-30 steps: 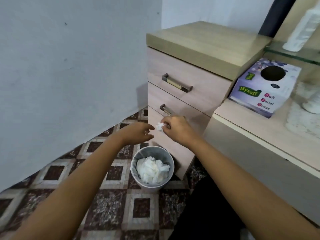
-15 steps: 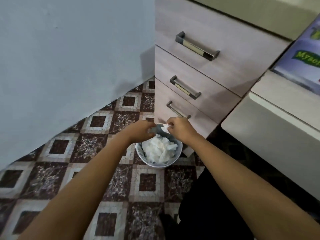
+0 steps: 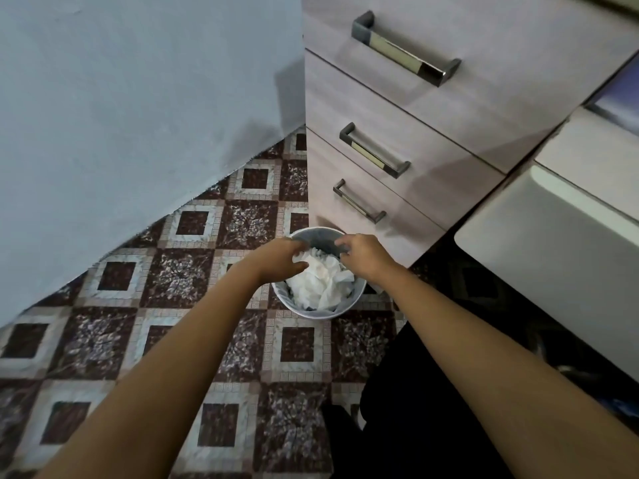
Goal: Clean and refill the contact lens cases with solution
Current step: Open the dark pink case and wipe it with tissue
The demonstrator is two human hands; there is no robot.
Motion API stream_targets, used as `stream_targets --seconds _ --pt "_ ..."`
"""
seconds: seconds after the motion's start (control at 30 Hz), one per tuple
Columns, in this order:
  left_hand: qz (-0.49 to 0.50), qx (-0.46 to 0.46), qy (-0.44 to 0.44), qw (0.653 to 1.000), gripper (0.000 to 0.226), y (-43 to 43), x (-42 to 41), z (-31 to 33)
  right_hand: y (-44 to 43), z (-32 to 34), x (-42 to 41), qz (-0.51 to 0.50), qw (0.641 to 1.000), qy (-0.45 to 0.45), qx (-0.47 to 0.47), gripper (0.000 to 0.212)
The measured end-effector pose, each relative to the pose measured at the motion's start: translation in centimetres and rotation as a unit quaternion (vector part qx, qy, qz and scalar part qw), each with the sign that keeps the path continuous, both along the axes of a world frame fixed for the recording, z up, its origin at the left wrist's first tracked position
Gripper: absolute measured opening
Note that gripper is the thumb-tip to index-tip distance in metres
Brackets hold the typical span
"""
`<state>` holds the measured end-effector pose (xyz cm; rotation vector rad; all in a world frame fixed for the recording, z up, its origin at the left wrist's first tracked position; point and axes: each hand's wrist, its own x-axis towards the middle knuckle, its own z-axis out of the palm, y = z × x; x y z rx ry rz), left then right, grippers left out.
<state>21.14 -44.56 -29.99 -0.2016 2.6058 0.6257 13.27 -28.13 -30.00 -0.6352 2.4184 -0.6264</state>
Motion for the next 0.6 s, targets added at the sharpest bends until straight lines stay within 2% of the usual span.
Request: stream_targets --seconds 0.2,0.6 --pt "-0.005 -0.005 0.010 1.000 0.041 0.2 -0.2 0.8 0.1 0.9 -0.4 0.025 1.000 0.011 0.013 0.034" --pt "-0.003 -0.029 0.098 0.995 0.040 0.4 -0.6 7.5 -0.6 7.7 -1.6 0.110 0.985 0.134 0.006 0.036"
